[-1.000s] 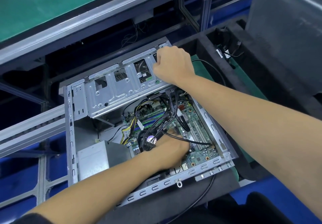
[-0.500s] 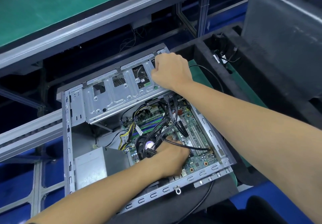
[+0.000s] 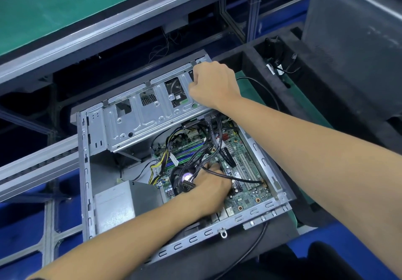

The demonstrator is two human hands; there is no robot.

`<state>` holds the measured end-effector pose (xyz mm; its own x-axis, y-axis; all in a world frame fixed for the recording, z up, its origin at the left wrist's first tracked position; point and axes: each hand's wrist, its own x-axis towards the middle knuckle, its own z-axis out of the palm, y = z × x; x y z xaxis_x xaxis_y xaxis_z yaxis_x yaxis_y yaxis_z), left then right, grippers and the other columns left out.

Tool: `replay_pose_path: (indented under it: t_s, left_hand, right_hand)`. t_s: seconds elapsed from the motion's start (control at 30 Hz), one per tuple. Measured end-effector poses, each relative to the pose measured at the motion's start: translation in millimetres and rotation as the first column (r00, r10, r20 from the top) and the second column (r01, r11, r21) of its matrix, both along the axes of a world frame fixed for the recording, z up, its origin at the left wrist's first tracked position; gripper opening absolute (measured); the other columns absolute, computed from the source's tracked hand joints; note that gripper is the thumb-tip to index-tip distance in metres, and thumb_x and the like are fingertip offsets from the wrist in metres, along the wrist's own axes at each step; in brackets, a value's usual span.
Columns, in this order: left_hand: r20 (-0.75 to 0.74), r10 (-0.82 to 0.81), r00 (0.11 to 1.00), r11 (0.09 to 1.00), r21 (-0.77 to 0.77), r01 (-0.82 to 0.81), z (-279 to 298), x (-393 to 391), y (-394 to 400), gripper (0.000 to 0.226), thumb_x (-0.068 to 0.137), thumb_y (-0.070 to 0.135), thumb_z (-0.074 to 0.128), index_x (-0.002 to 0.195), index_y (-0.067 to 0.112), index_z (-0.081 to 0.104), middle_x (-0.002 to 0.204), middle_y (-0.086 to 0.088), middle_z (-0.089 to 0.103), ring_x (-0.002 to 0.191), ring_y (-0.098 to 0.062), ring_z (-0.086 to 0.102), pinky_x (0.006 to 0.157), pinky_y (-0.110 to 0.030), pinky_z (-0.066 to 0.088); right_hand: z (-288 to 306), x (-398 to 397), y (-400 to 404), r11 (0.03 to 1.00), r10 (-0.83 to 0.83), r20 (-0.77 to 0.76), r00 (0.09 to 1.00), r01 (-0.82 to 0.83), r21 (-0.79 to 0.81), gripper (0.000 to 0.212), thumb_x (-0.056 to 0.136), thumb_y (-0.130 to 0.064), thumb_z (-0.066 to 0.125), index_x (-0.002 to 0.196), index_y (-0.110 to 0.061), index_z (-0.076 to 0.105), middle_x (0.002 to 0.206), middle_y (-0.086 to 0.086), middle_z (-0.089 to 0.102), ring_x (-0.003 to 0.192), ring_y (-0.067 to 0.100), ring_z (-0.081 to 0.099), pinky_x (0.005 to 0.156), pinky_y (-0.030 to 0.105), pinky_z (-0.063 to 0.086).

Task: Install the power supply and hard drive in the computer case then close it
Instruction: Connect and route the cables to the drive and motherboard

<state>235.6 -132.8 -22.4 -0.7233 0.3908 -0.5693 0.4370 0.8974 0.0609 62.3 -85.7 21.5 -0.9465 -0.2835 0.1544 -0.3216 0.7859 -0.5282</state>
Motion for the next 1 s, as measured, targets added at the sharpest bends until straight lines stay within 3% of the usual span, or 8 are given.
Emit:
replay_pose_path:
  t_s: [0.07,0.2,0.37,0.53,0.8,0.87,0.93,1.0]
  left_hand:
    - [0.005,-0.019,1.0,0.999,-0.029,0.019,-1.5,-1.7,-0.7,0.008,0.087,0.011,0.059,0.079,0.013,0.056,0.071,0.0,0.043,0.107,-0.026,0.042,0.095,-0.041,0.04]
    - [-0.008,-0.024,1.0,0.999,-0.032,0.023,-4.1,-3.9,-5.7,0.012,0.087,0.016,0.058,0.094,0.01,0.065,0.094,-0.008,0.06,0.108,-0.026,0.048,0.097,-0.044,0.042]
    - [-0.022,0.015,1.0,0.999,0.028,-0.015,-3.8,-4.3,-6.6,0.011,0.085,0.009,0.057,0.093,0.008,0.065,0.092,-0.01,0.06,0.093,-0.028,0.058,0.091,-0.042,0.048]
    - [0.0,0.041,0.999,0.999,0.031,-0.041,-3.1,-4.1,-3.0,0.018,0.082,0.018,0.06,0.097,0.014,0.069,0.106,-0.01,0.054,0.102,-0.027,0.051,0.1,-0.041,0.038]
    - [-0.005,0.015,1.0,1.0,-0.003,-0.015,-4.4,-2.1,2.0,0.017,0.084,0.025,0.059,0.087,0.01,0.066,0.089,-0.008,0.052,0.097,-0.025,0.053,0.097,-0.04,0.04]
    - [-0.028,-0.043,0.999,0.999,-0.012,0.043,-5.0,-1.0,3.9,0.015,0.085,0.024,0.056,0.081,0.011,0.062,0.081,-0.008,0.052,0.091,-0.024,0.051,0.096,-0.039,0.034]
    - [-0.053,-0.073,0.996,0.997,-0.007,0.073,-2.2,0.5,5.8,0.012,0.085,0.02,0.054,0.075,0.014,0.054,0.067,-0.004,0.041,0.082,-0.023,0.043,0.101,-0.04,0.026]
    - [-0.05,-0.038,0.998,0.998,0.038,0.04,-6.3,0.8,6.8,0.009,0.085,0.017,0.055,0.079,0.011,0.058,0.071,-0.009,0.047,0.081,-0.023,0.041,0.101,-0.038,0.027]
  right_hand:
    - [-0.2,-0.1,0.0,1.0,0.001,-0.003,1.0,-0.001,-0.005,0.018,0.082,-0.02,0.055,0.086,-0.006,0.066,0.077,0.008,0.066,0.068,0.026,0.057,0.065,0.032,0.046]
    - [-0.3,-0.6,0.1,1.0,0.0,0.0,1.0,0.0,-0.003,0.017,0.083,-0.02,0.055,0.085,-0.007,0.066,0.075,0.007,0.064,0.066,0.025,0.055,0.063,0.031,0.044]
    - [-0.7,-0.6,0.1,1.0,0.003,-0.004,1.0,-0.003,0.0,0.017,0.084,-0.021,0.055,0.085,-0.008,0.066,0.074,0.006,0.063,0.066,0.025,0.056,0.062,0.03,0.042]
    - [0.0,-0.3,0.2,1.0,0.004,0.0,1.0,-0.004,-0.003,0.017,0.084,-0.02,0.055,0.085,-0.007,0.066,0.076,0.007,0.065,0.067,0.026,0.057,0.064,0.031,0.045]
    - [-0.5,-0.8,-0.7,1.0,0.001,-0.011,1.0,-0.001,0.002,0.018,0.083,-0.02,0.055,0.085,-0.006,0.067,0.078,0.009,0.067,0.07,0.027,0.06,0.064,0.031,0.045]
    - [-1.0,-0.7,-0.7,1.0,0.002,-0.013,1.0,-0.002,0.001,0.018,0.083,-0.02,0.055,0.085,-0.006,0.067,0.077,0.008,0.066,0.069,0.027,0.06,0.062,0.03,0.044]
    - [-1.0,-0.7,-0.7,1.0,0.003,-0.013,1.0,-0.003,0.004,0.018,0.083,-0.02,0.055,0.084,-0.007,0.067,0.076,0.008,0.066,0.067,0.026,0.058,0.062,0.03,0.044]
    - [-1.0,-0.9,-0.8,1.0,0.004,-0.011,1.0,-0.004,0.002,0.017,0.083,-0.021,0.056,0.083,-0.007,0.066,0.076,0.007,0.065,0.066,0.026,0.058,0.062,0.03,0.044]
